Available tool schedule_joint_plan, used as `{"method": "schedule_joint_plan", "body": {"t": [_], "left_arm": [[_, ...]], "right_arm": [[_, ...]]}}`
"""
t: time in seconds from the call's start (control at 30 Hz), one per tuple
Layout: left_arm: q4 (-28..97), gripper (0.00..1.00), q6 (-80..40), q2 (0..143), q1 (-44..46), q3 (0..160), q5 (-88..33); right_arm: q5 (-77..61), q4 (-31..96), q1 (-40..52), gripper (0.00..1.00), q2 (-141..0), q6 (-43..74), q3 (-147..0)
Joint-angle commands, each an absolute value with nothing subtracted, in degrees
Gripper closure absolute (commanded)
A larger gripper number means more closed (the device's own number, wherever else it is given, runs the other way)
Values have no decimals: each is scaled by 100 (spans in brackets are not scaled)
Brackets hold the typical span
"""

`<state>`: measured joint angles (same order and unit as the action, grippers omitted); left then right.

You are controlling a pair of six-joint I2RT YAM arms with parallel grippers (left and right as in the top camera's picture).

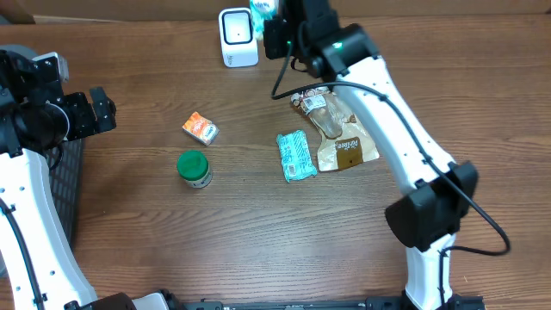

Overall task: Scan the item barcode
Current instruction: 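Lift the Kleenex pack and hold it before the scanner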

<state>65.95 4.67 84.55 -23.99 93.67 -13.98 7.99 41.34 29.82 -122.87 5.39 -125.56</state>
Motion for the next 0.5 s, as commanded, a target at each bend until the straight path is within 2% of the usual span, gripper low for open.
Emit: {"method": "schedule_joint_plan", "body": {"t": [0.0,0.2,0.33,0.47], "left_arm": [[6582,0,537,8479,-2381,9384,-1461],[6582,0,537,8479,-2381,9384,-1461],[6580,1,537,8479,-2381,9384,-1461],[6582,0,537,8479,-2381,9384,-1461]], "right_arm": [[2287,3492,3153,96,-12825,-1280,-12634],[2823,1774,3256,96,-13701,-3896,-12628],[3103,799,3258,96,-14219,-4954,-12623],[3103,462,3304,96,-14571,-5153,-12606]]}}
